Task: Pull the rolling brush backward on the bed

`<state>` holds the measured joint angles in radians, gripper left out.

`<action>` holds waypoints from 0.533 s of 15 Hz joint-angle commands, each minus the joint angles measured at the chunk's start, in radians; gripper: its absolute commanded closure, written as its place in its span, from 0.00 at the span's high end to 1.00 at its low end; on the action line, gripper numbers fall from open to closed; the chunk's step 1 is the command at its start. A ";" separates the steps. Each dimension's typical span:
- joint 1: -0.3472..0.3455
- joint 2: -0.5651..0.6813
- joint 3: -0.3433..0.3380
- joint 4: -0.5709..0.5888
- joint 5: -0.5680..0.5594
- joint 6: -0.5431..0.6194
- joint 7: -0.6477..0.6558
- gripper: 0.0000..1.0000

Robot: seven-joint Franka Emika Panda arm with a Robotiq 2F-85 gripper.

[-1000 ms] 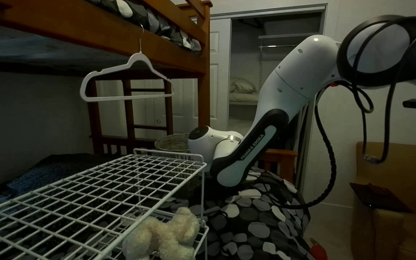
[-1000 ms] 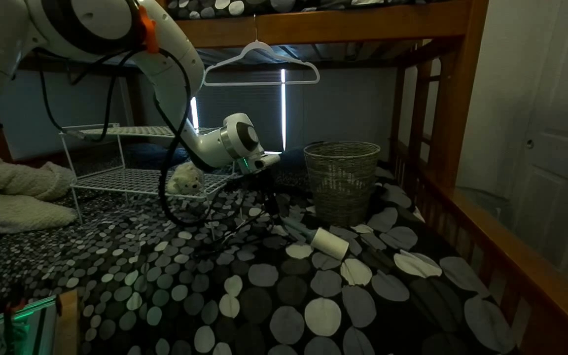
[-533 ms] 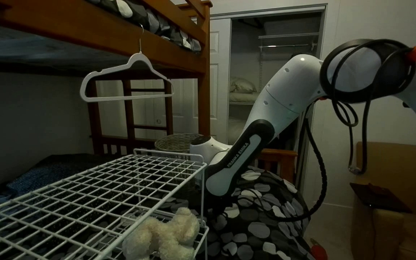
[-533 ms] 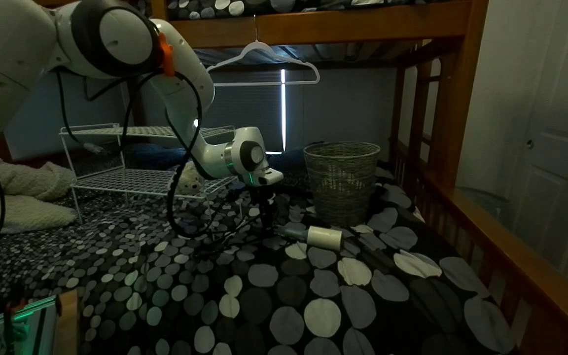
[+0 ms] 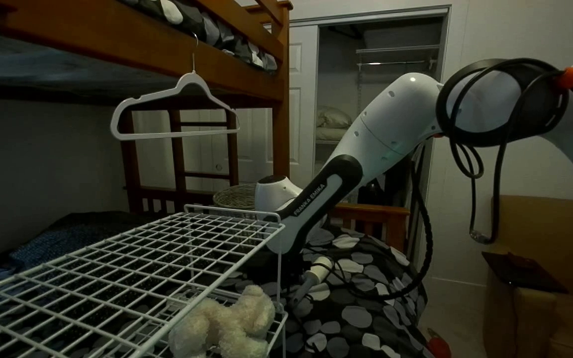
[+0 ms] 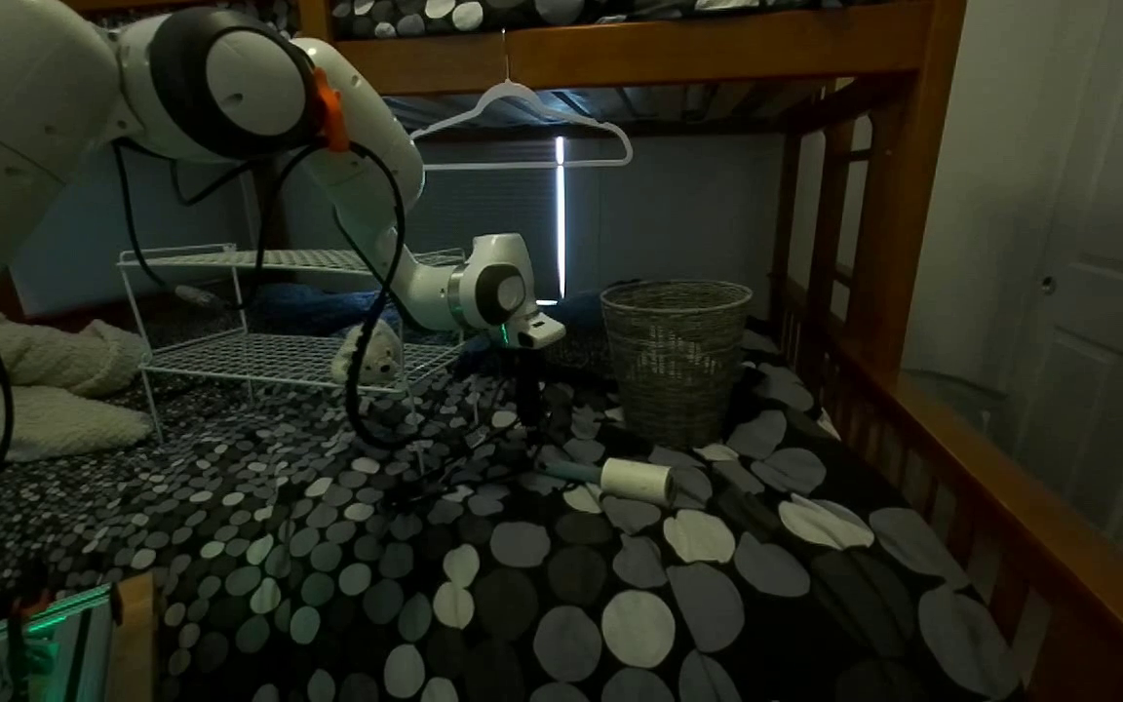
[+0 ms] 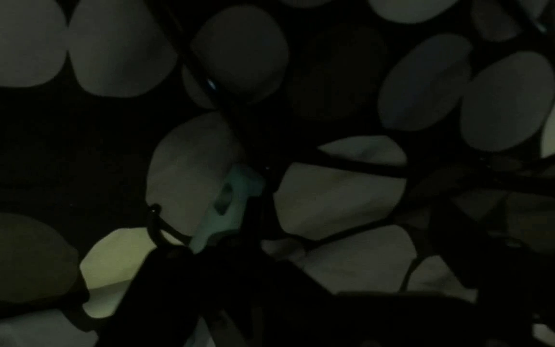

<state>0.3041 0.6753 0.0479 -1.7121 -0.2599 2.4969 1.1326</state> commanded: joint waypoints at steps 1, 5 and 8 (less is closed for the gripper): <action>-0.023 -0.056 0.020 -0.028 0.157 -0.006 -0.024 1.00; -0.010 -0.145 -0.034 -0.121 0.214 -0.049 0.025 1.00; -0.020 -0.234 -0.063 -0.205 0.205 -0.148 0.049 1.00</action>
<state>0.2901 0.5585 0.0087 -1.7919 -0.0712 2.4289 1.1562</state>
